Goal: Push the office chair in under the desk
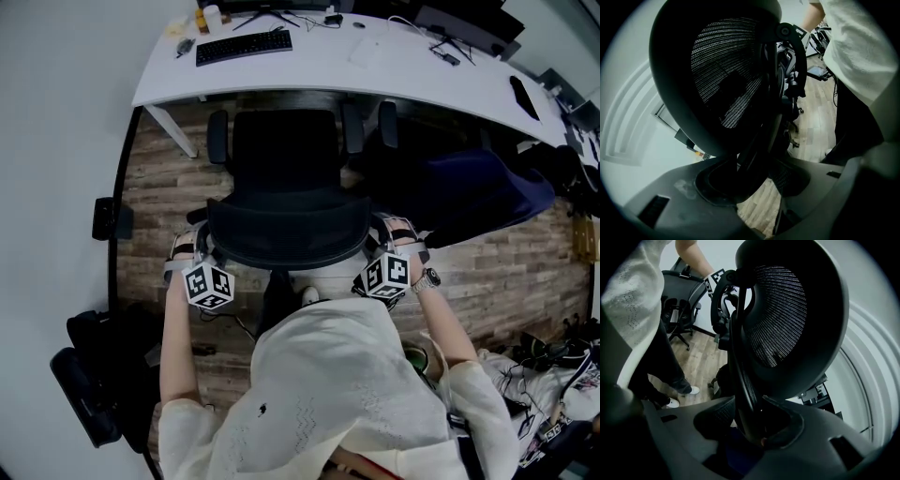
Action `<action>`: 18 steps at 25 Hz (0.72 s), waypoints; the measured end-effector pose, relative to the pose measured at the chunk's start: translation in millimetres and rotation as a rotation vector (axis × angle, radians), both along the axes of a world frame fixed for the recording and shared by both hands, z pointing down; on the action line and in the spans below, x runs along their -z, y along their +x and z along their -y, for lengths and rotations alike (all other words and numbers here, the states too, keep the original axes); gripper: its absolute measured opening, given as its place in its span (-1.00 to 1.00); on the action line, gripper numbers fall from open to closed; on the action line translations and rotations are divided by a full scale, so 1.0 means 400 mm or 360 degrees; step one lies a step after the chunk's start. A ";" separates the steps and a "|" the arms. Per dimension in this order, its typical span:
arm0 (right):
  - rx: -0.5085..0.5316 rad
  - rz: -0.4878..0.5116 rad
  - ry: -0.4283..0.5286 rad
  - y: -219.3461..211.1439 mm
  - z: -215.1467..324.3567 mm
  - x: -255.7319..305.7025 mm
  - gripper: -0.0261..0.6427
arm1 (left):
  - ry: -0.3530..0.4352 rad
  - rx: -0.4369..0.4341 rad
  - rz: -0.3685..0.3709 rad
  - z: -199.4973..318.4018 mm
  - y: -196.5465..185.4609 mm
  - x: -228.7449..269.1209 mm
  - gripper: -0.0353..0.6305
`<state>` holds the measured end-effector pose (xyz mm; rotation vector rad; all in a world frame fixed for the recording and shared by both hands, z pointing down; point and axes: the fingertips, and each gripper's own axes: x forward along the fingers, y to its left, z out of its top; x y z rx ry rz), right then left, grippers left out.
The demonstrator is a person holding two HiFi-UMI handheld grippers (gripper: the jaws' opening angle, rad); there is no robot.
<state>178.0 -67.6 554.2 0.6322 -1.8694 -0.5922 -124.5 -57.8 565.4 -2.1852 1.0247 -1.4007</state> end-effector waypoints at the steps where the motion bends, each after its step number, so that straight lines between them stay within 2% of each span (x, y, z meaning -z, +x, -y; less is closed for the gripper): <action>1: -0.0002 0.0000 0.0001 -0.002 0.007 -0.001 -0.39 | 0.0004 -0.0003 -0.0002 0.007 -0.002 0.000 -0.28; 18: -0.0038 0.0008 0.0014 -0.017 0.131 0.000 -0.36 | 0.0031 -0.0077 -0.0004 0.118 -0.014 0.007 -0.28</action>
